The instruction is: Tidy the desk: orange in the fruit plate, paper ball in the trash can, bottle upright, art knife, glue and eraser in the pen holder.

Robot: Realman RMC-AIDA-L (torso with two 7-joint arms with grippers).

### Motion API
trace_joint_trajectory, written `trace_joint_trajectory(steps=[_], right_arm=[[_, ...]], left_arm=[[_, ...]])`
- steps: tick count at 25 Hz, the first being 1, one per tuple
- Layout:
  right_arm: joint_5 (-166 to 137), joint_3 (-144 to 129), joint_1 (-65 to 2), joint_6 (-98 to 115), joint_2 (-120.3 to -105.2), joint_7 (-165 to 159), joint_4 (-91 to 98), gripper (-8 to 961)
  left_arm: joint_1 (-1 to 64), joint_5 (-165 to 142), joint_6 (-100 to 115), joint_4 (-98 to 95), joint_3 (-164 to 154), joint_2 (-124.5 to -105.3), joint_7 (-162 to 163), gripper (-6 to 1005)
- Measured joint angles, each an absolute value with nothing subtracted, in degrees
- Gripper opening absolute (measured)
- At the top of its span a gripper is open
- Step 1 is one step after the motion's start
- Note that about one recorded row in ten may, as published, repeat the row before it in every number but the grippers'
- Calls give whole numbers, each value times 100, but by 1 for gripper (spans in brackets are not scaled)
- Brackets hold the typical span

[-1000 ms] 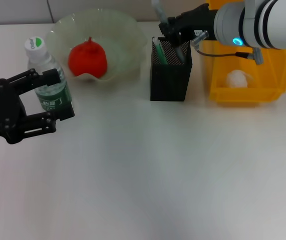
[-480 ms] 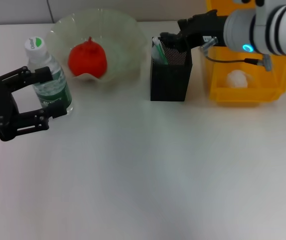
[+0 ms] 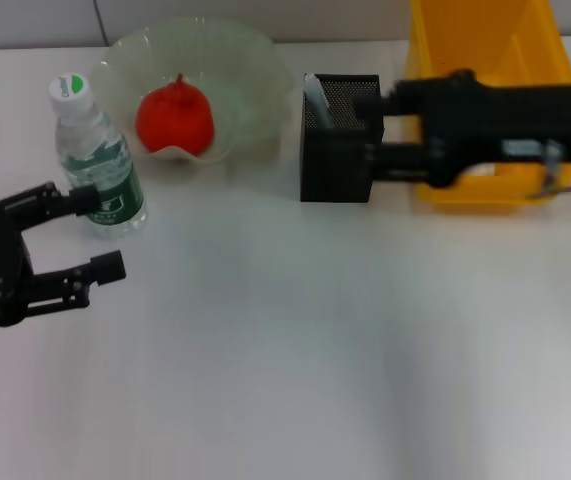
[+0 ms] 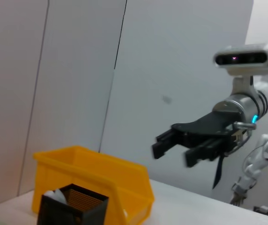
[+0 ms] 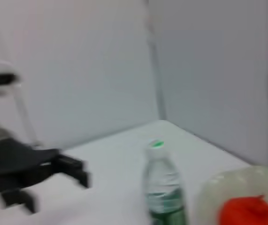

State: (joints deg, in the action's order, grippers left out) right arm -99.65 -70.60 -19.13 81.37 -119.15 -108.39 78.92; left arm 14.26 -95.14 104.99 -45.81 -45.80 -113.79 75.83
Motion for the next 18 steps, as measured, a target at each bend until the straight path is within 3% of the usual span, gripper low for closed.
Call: trace_joint_trajectory(steps=[3,7,18], right_arm=[[-9841,-6387,-1904,9018,-11915,-9949,7149,662],[-10010,-5791,-1915,9813,-11835,-8762,6085,713],[-10258,-5444,-1813,10084,-11868,-7739,5359,840]], left_arm=[[1461,-9552,10614,-4117,-4604,-11208,7439,840],[1445,-9739,10618,-4080,-4566,-11158,7486,840],[1876,-10845,10710,-4073,-4565,-11073,7827,840]])
